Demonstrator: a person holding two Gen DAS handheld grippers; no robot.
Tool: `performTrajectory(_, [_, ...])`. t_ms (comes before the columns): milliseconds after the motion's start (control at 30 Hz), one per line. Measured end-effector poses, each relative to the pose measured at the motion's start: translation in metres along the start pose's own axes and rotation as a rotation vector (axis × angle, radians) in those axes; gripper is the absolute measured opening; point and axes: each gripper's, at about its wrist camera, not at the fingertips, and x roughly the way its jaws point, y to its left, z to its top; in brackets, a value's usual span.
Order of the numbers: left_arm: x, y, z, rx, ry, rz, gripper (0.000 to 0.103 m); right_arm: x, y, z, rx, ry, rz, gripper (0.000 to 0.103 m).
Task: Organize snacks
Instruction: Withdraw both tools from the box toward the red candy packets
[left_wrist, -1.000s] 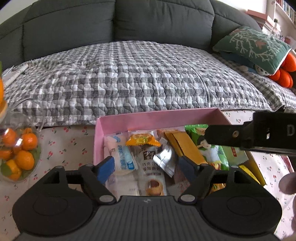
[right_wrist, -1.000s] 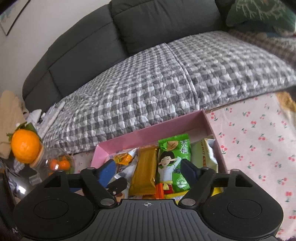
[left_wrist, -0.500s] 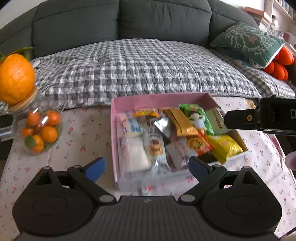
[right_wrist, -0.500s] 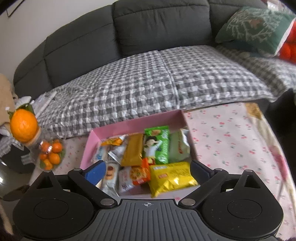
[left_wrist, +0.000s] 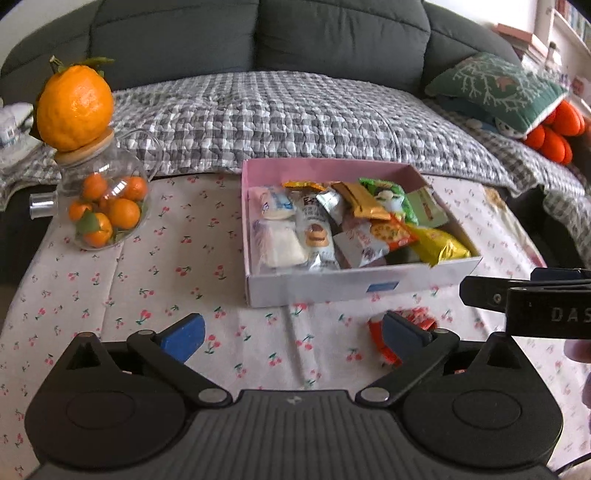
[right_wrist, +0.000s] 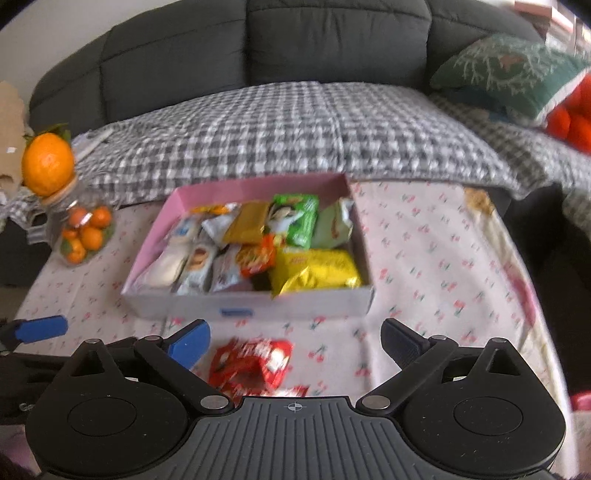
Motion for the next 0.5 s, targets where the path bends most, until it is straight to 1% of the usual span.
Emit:
performTrajectory(33, [0.0,-0.001,-0.002,0.022,-0.002,0.005,0.102,0.0,0.0,-0.004,-0.012,0.002,0.007,0.1])
performTrajectory(100, [0.0,-0.004,-0.007,0.077,0.0,0.018,0.102,-0.001,0.005,-0.008,-0.075,0.007,0.014,0.1])
performTrajectory(133, [0.0,-0.004,-0.011,0.096,-0.001,0.019,0.102,-0.003,0.008,-0.011,-0.101,-0.003,0.021,0.1])
performTrajectory(200, [0.002,-0.005,-0.016,0.13,0.009,0.015,0.102,-0.004,0.011,-0.014,-0.124,-0.008,0.037,0.1])
performTrajectory(300, [0.005,-0.005,-0.024,0.157,0.035,0.02,0.102,-0.002,0.014,-0.017,-0.145,0.023,0.071,0.1])
performTrajectory(400, [0.008,-0.006,-0.029,0.183,0.054,0.025,0.102,0.007,0.015,-0.021,-0.147,0.09,0.066,0.1])
performTrajectory(500, [0.009,-0.005,-0.031,0.205,0.061,0.032,0.102,0.021,0.011,-0.024,-0.109,0.172,0.053,0.1])
